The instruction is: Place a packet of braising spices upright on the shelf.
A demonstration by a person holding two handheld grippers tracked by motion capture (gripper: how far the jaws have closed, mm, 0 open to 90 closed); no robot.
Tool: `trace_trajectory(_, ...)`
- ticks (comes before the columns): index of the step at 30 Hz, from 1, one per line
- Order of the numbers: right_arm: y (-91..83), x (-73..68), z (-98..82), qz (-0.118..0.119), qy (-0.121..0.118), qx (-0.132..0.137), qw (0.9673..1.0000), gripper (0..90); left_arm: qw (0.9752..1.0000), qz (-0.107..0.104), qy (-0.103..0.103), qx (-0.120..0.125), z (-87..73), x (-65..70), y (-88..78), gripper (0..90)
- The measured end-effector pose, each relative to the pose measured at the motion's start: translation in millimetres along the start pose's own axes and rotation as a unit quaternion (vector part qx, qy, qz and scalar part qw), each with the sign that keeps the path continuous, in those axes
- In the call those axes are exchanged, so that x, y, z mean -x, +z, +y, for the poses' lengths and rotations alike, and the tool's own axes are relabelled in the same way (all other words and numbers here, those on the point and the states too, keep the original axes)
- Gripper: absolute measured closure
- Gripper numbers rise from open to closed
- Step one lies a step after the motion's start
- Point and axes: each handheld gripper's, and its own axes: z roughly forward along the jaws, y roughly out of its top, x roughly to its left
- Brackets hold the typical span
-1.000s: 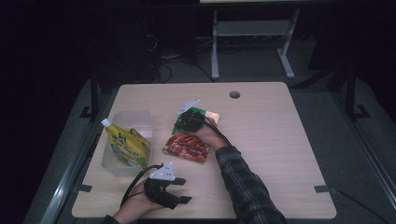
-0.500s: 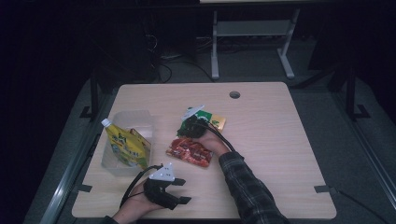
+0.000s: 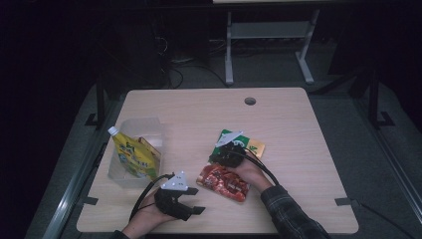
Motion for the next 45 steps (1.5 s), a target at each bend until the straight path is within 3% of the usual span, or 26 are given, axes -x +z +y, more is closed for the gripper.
trace_trajectory(3,-6.7,-0.2,-3.5,-0.005,-0.003,0.002,1.0000,89.7,0.9998,0.017,-0.010,0.008,8.2,-4.6,4.9,32.5)
trace_trajectory(9,-40.6,8.5,-6.4,-0.029,0.023,0.027,0.9989,64.9,0.9973,0.059,-0.039,0.022,29.1,-20.5,19.4,31.1)
trace_trajectory(16,-78.7,12.6,-31.0,-0.049,0.037,0.007,0.9981,43.6,0.9939,0.090,-0.063,0.006,52.3,-42.2,43.8,27.4)
trace_trajectory(25,-119.3,6.7,-69.3,-0.069,0.046,-0.008,0.9965,34.2,0.9897,0.116,-0.078,-0.033,66.2,-61.3,81.3,24.6)
trace_trajectory(26,-124.2,4.7,-74.9,-0.071,0.043,-0.014,0.9964,32.9,0.9897,0.116,-0.078,-0.033,66.2,-61.3,81.3,21.4)
trace_trajectory(32,-134.0,3.6,-83.9,-0.083,0.052,-0.007,0.9951,32.2,0.9891,0.126,-0.068,-0.034,70.1,-63.4,86.5,21.8)
trace_trajectory(35,-136.1,3.8,-85.4,-0.091,0.054,-0.003,0.9944,32.0,0.9902,0.120,-0.057,-0.041,71.9,-62.2,85.3,31.4)
trace_trajectory(42,-139.8,3.5,-86.8,-0.099,0.063,0.001,0.9931,30.5,0.9925,0.112,-0.035,-0.036,73.0,-55.9,89.2,72.7)
trace_trajectory(45,-140.4,3.4,-87.0,-0.101,0.064,0.001,0.9928,29.6,0.9925,0.113,-0.028,-0.039,74.3,-54.2,90.4,82.0)
